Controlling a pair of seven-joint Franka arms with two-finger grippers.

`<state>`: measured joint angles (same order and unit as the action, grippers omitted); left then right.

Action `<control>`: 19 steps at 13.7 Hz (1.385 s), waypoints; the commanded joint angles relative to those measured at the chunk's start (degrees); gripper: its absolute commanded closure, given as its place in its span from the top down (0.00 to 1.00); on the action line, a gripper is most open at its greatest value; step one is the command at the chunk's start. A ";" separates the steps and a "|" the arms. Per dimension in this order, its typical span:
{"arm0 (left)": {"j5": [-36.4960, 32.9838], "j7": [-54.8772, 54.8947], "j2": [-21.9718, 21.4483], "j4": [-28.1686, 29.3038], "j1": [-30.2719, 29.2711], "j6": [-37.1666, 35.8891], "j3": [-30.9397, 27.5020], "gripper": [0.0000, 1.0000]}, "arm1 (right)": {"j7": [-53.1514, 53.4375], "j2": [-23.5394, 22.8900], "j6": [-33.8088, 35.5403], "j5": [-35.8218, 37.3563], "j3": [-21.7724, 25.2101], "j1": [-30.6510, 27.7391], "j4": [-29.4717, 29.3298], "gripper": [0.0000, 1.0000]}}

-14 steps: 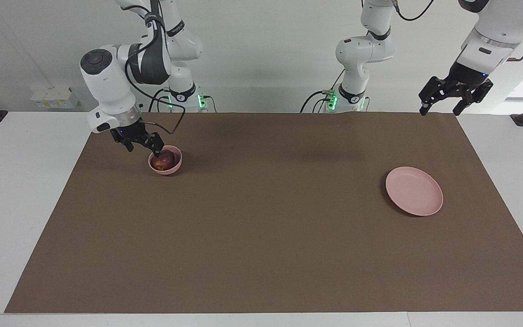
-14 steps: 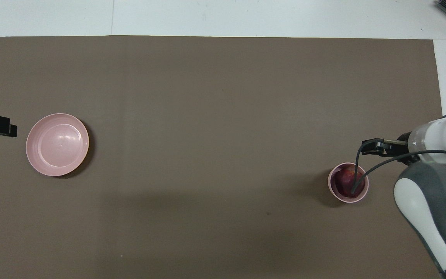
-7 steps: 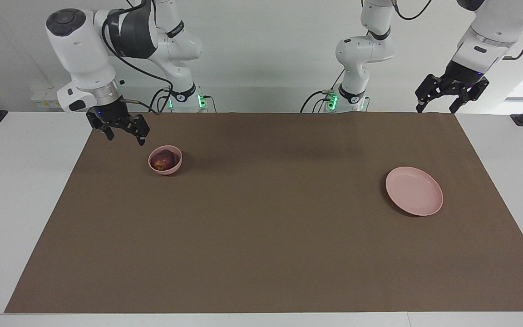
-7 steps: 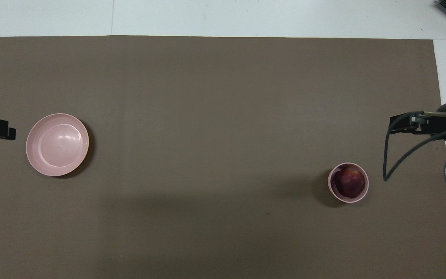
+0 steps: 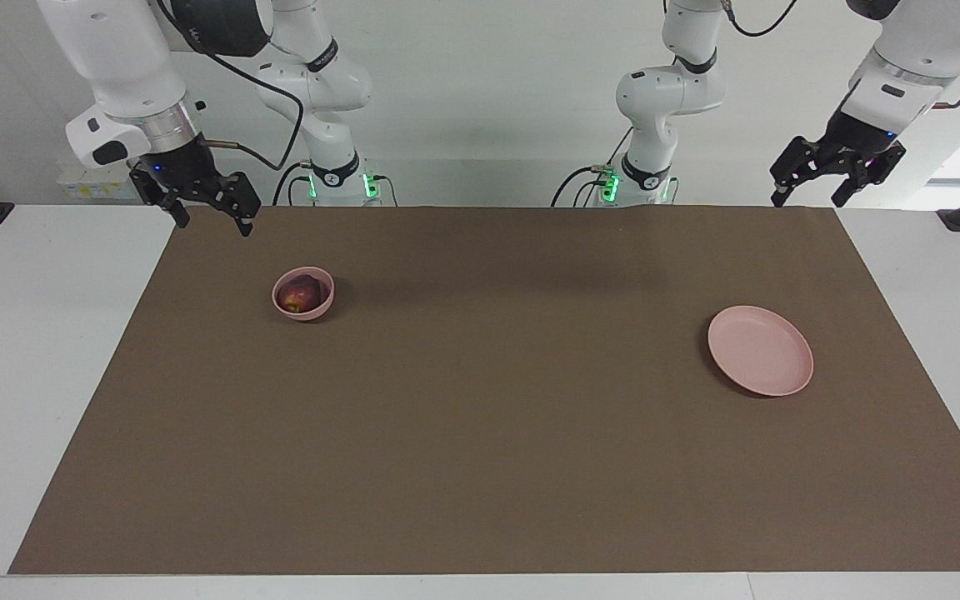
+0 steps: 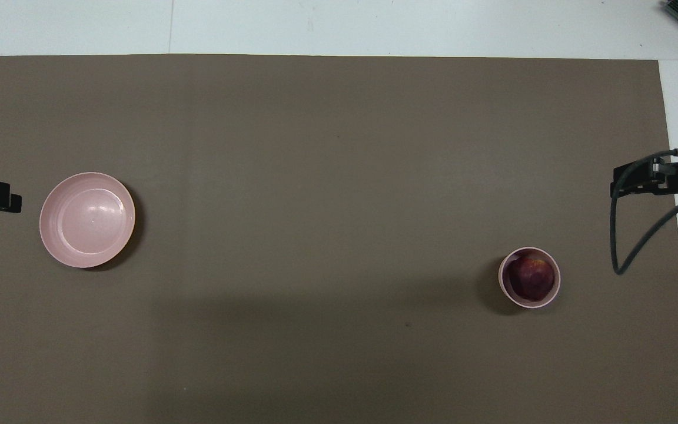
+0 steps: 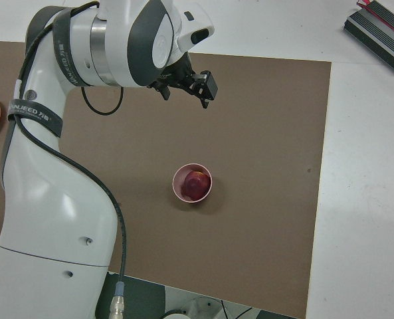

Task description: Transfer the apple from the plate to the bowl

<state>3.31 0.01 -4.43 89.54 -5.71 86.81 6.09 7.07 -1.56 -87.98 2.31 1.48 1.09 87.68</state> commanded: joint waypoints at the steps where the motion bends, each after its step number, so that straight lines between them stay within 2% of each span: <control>1: 0.29 0.26 -0.32 -0.60 -0.09 -1.38 -0.11 1.00 | -2.15 -1.34 0.62 -2.55 -0.52 -0.91 -1.99 1.00; 19: 0.29 0.26 -0.32 -0.60 -0.18 -1.38 -0.11 1.00 | -3.90 -0.63 0.62 -2.92 -0.52 -0.48 -0.93 1.00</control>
<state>3.31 0.01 -4.43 89.54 -5.71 86.77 6.08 4.81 -2.12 -87.98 0.06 1.40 1.12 87.14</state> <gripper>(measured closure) 0.000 0.000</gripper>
